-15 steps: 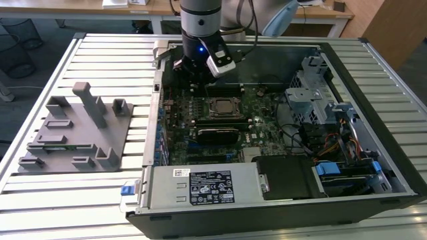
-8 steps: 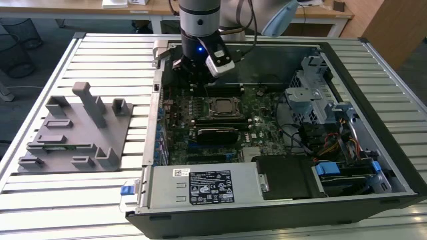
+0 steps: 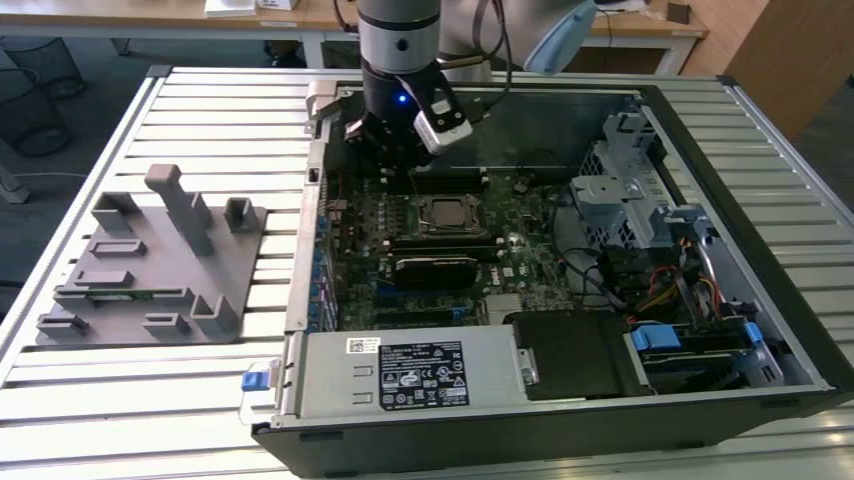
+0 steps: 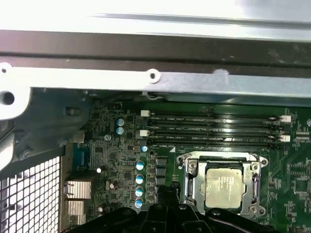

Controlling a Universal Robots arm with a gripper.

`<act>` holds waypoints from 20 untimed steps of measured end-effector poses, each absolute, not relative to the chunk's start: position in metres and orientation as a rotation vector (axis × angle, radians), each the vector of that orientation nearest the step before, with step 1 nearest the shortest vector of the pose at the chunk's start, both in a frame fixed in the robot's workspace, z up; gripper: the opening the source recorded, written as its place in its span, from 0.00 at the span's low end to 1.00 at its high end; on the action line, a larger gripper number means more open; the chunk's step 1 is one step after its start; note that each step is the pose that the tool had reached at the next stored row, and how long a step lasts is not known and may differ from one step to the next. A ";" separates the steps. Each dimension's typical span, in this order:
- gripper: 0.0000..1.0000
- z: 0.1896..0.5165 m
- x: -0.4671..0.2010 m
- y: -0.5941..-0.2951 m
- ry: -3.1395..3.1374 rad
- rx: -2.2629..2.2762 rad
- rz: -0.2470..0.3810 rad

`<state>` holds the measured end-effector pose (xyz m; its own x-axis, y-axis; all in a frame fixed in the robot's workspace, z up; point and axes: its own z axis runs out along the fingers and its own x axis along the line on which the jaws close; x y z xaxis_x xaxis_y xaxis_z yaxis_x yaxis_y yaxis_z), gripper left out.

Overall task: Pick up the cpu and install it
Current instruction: 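Install the first cpu locking lever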

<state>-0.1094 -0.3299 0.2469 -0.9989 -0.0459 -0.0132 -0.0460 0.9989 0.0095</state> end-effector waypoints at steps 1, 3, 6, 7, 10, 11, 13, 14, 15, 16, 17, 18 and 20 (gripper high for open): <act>0.11 0.247 -0.109 -0.330 3.127 -0.101 0.015; 0.11 0.247 -0.110 -0.330 3.126 -0.132 0.016; 0.11 0.247 -0.112 -0.330 3.126 -0.138 0.019; 0.11 0.247 -0.113 -0.330 3.125 -0.143 0.019; 0.11 0.247 -0.113 -0.328 3.125 -0.157 0.019; 0.11 0.247 -0.113 -0.327 3.125 -0.158 0.019; 0.11 0.248 -0.113 -0.325 3.125 -0.159 0.019; 0.11 0.249 -0.113 -0.324 3.125 -0.160 0.019; 0.11 0.250 -0.113 -0.324 3.125 -0.159 0.019; 0.11 0.250 -0.113 -0.323 3.125 -0.159 0.019; 0.11 0.251 -0.113 -0.322 3.124 -0.160 0.019; 0.11 0.252 -0.113 -0.320 3.124 -0.160 0.019; 0.11 0.252 -0.113 -0.314 3.124 -0.159 0.019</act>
<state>-0.1128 -0.3145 0.2525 -0.9947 -0.1017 -0.0137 -0.1019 0.9947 0.0114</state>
